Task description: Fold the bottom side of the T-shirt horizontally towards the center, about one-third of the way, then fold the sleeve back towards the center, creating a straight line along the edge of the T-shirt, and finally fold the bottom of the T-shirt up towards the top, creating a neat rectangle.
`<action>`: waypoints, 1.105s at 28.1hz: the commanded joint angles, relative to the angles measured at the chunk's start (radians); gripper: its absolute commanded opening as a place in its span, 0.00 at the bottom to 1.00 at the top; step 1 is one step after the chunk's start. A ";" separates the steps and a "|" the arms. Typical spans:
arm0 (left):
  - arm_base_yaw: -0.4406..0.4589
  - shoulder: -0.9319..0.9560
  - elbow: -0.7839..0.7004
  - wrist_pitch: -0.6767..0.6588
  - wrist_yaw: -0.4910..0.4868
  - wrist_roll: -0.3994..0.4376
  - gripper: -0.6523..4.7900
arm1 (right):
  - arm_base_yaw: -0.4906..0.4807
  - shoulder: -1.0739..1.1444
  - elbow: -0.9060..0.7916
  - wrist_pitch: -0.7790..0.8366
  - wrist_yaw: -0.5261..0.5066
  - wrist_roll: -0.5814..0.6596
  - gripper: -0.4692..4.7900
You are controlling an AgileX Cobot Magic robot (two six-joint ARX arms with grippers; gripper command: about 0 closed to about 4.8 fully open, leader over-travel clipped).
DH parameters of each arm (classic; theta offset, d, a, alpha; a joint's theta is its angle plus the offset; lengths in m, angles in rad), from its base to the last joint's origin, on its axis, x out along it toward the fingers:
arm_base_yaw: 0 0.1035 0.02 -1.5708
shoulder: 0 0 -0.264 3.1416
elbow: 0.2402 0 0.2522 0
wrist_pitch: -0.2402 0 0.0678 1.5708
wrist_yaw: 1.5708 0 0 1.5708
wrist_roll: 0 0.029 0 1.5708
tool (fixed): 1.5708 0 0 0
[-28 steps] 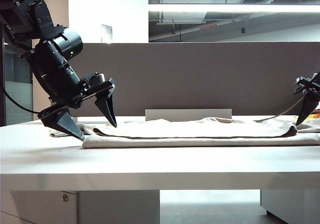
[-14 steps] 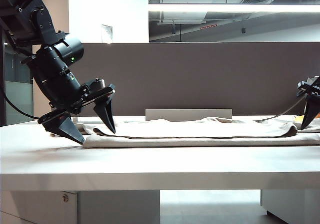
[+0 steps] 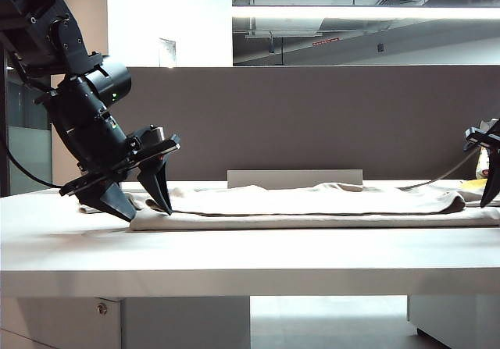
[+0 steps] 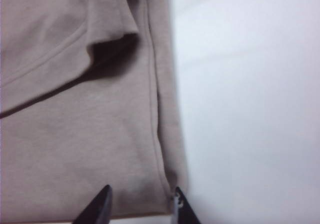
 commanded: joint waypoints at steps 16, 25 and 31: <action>0.000 0.002 -0.001 -0.013 -0.001 0.012 0.48 | 0.009 0.021 0.002 0.013 0.017 -0.003 0.17; 0.000 0.001 -0.001 -0.034 -0.002 0.039 0.11 | 0.011 0.019 0.002 -0.028 0.008 -0.012 0.08; 0.000 -0.003 -0.003 -0.123 -0.002 0.097 0.11 | 0.010 -0.011 -0.032 -0.092 0.006 -0.063 0.08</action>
